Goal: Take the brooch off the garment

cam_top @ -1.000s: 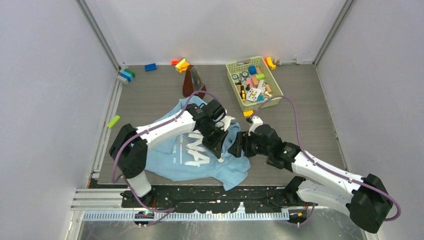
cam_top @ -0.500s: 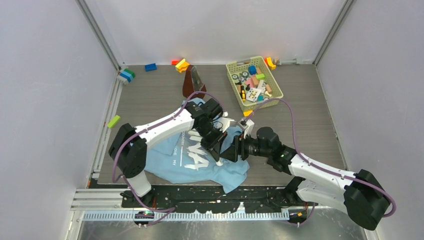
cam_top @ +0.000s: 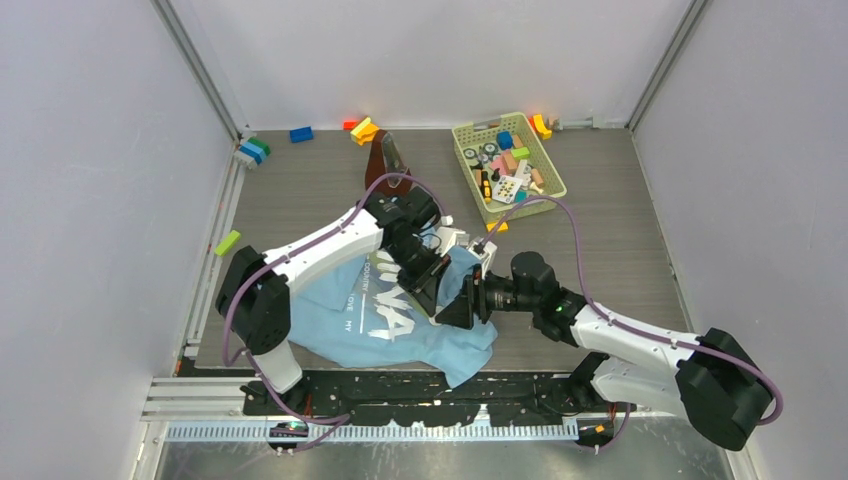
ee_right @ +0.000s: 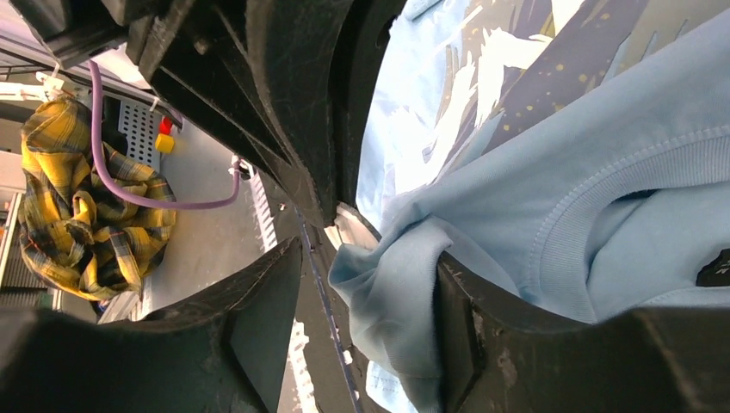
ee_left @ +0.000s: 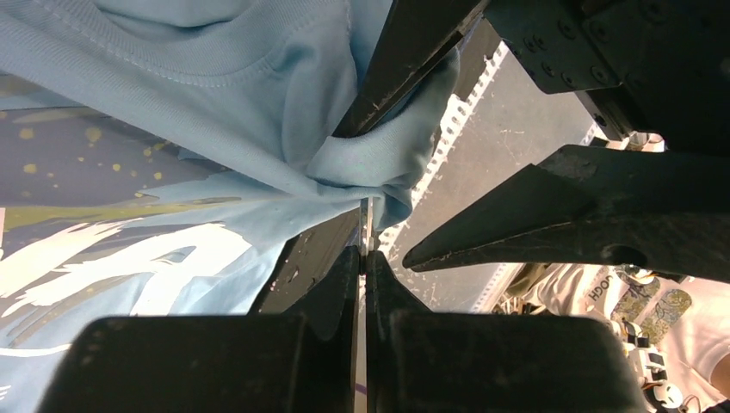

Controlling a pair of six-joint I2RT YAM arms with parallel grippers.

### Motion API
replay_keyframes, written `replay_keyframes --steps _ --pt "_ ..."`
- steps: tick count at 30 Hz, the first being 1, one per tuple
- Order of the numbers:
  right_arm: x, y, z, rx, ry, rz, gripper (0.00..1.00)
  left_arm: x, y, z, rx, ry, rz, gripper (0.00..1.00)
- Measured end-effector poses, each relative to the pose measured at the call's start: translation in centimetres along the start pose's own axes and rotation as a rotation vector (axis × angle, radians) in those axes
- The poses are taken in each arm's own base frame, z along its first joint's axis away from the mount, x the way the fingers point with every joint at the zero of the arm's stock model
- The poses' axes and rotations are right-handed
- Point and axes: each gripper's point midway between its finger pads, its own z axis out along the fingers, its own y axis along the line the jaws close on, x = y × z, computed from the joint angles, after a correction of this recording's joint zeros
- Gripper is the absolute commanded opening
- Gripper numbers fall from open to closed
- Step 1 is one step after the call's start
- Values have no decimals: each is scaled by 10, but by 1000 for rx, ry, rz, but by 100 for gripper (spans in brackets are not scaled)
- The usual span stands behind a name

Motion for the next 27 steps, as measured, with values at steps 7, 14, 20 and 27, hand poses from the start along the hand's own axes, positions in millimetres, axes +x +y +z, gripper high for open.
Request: replay_keyframes --steps 7,14,20,27 --pt "1 -2 3 -8 5 0 41 3 -1 -3 10 10 -19 0" --pt "-1 -2 6 -16 -2 0 34 3 0 -4 13 8 -26 0" --pt "-1 -2 6 -18 0 2 27 3 0 -4 14 8 -25 0" --pt "0 -2 6 -18 3 3 16 3 0 -4 13 7 -25 0"
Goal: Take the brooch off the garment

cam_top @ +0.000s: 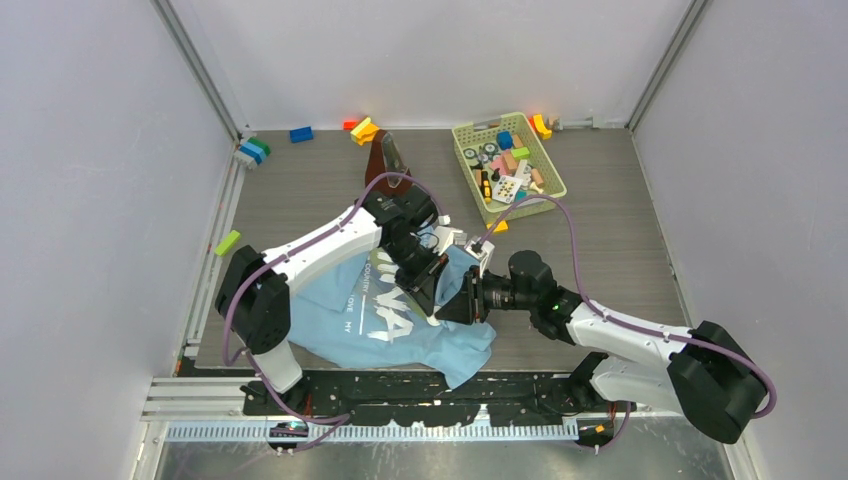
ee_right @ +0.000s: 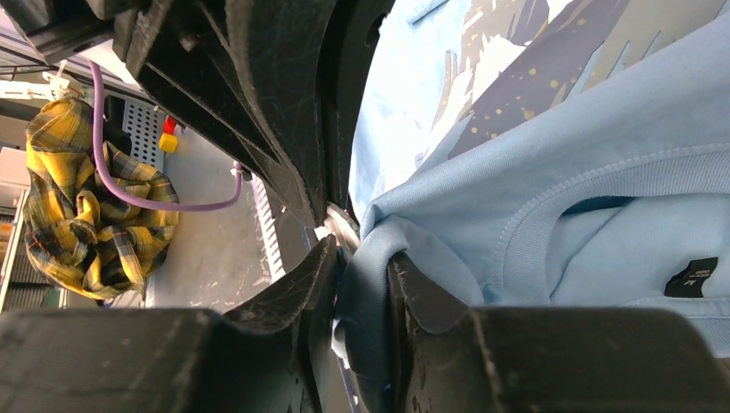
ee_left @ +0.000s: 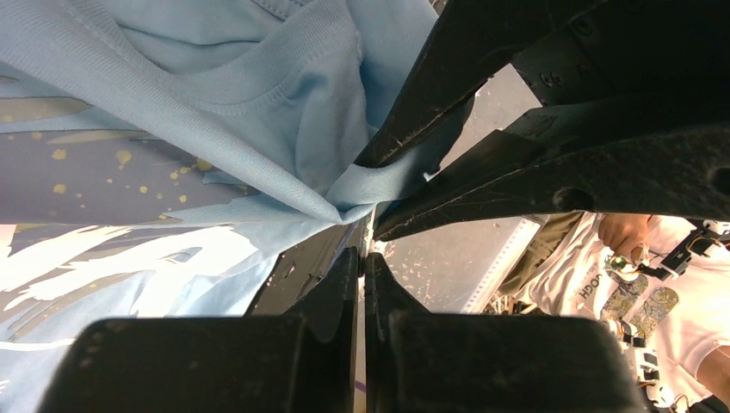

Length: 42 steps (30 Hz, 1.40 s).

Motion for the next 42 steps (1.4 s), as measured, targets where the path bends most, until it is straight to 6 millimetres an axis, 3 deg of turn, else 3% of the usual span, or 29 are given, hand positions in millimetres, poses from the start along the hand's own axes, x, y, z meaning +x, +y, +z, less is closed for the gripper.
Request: replay_keyframes --steps 12,13,15,17,20,24,28,33,37,41,42 --pt "-1 -6 -4 71 4 -17 13 -4 2 0 -2 -16 23 0" --pt "-2 -6 -5 79 -1 -20 16 -5 2 0 -1 -18 26 0" --pt "-3 -7 -7 92 -8 -28 42 -6 1 1 1 -23 37 0" --pt "-4 -7 -9 101 -13 -33 47 -7 1 1 1 -26 40 0" --pt "-5 -9 -11 123 -20 -36 45 -7 3 0 -24 -23 32 0" --pt "-6 -14 -13 151 -28 -33 32 -9 11 -4 -98 -25 16 0" --pt "-3 -19 -11 167 -18 -23 29 -11 23 -8 -188 -34 -16 0" --pt "5 -26 -8 184 11 3 14 -14 41 -15 -316 -58 -76 0" --pt "7 -29 -7 193 16 10 17 -21 47 -21 -377 -121 -107 0" --pt "5 -36 -8 234 1 16 29 -26 50 -37 -407 -214 -131 0" --pt "5 -40 -8 256 -3 21 37 -28 49 -42 -407 -243 -135 0"
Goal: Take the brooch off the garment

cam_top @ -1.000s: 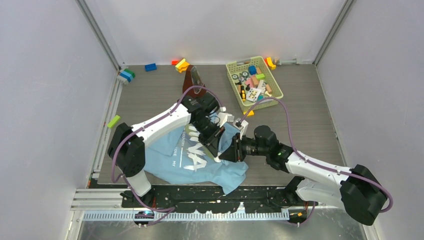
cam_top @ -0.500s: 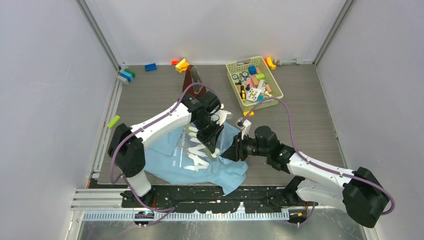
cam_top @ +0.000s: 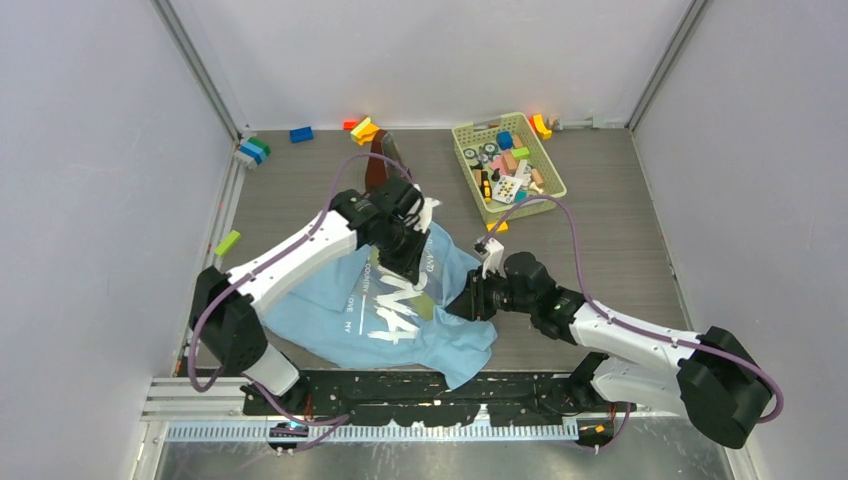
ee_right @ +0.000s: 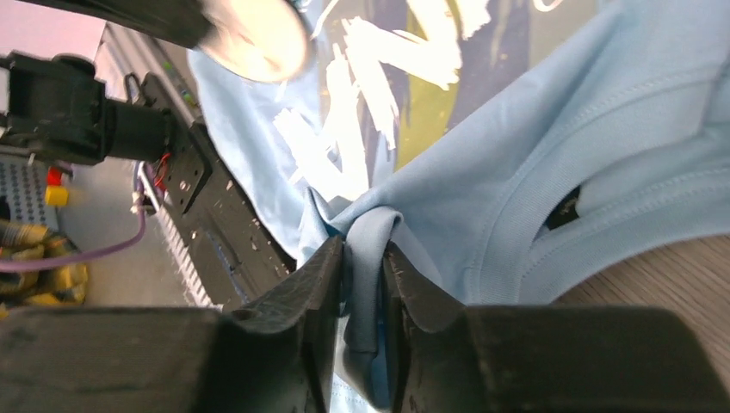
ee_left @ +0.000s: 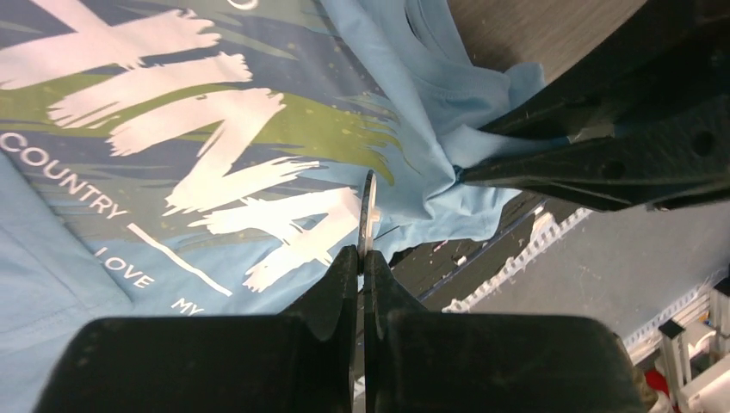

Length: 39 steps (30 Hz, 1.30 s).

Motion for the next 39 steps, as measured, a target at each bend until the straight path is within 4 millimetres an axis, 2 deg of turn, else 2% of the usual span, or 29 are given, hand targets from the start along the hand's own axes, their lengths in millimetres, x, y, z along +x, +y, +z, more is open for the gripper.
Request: replay_keyframes --steps 1,3,7,11,16,21,25,30,39 --pt "0 -4 0 24 -1 6 46 -3 2 -5 2 -29 -8 0" --pt "0 -11 -1 66 -2 16 56 -7 6 -15 12 -84 -29 0" --pt "-6 -11 -7 91 -22 22 67 -9 6 -32 111 -172 -70 0" --pt "-22 5 -22 68 -71 -4 73 -3 0 -40 211 -173 -77 0" --pt "-53 45 -42 -39 -125 -57 73 4 -17 -44 317 -142 -27 0" --pt "-76 75 -47 -115 -114 -87 76 8 -28 -48 388 -130 7 0" --pt "-80 78 -38 -126 -75 -79 77 10 -34 -51 430 -121 19 0" --pt "-68 72 -25 -130 -5 -49 70 12 -41 -55 477 -116 40 0" --pt "-67 80 -23 -176 14 -49 58 15 -48 -58 518 -109 55 0"
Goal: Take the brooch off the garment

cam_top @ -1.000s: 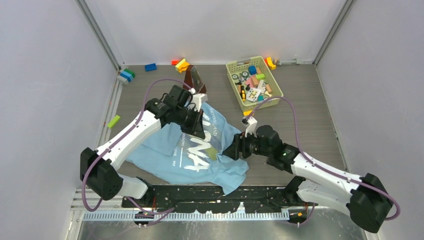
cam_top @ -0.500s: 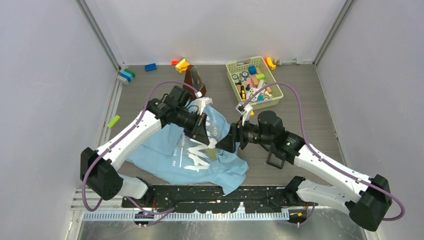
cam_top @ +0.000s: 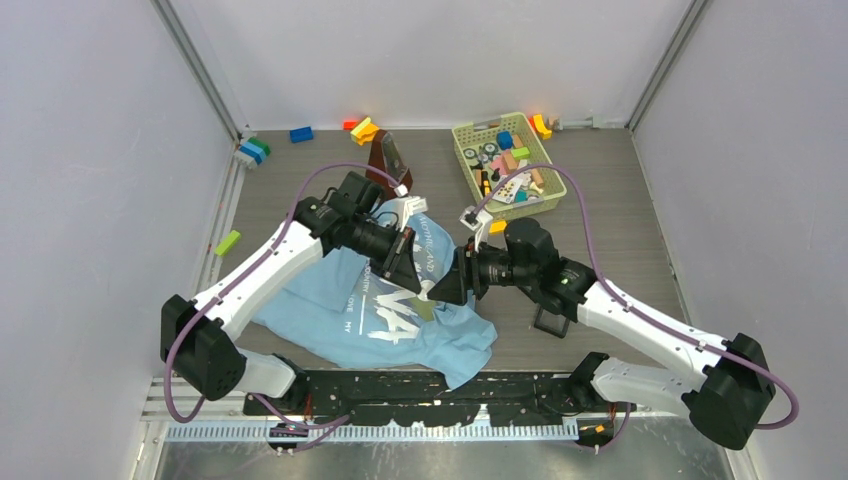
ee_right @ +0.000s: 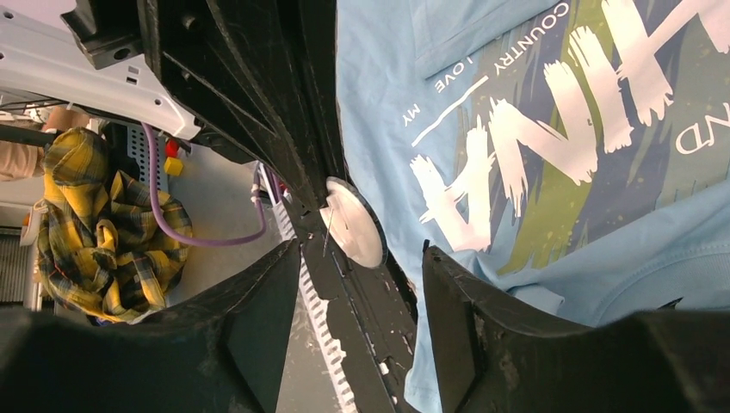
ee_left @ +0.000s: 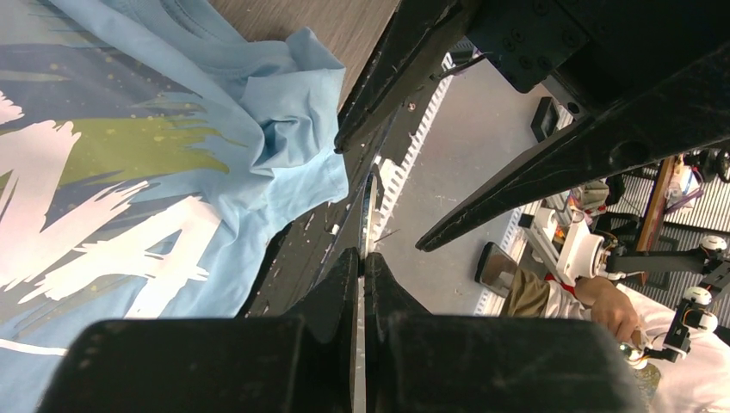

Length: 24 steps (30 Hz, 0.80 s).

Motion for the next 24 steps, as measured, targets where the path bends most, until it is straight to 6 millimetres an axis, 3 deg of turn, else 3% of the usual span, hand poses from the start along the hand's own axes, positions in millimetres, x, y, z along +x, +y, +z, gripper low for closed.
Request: replay_keyframes --steps 16,20,24 --pt "6 -2 8 -19 35 20 45 9 -2 5 25 29 4 0" --pt "6 -1 8 -22 35 19 53 10 -1 5 26 31 2 0" --pt "6 -1 8 -22 35 21 56 11 -1 6 27 33 1 0"
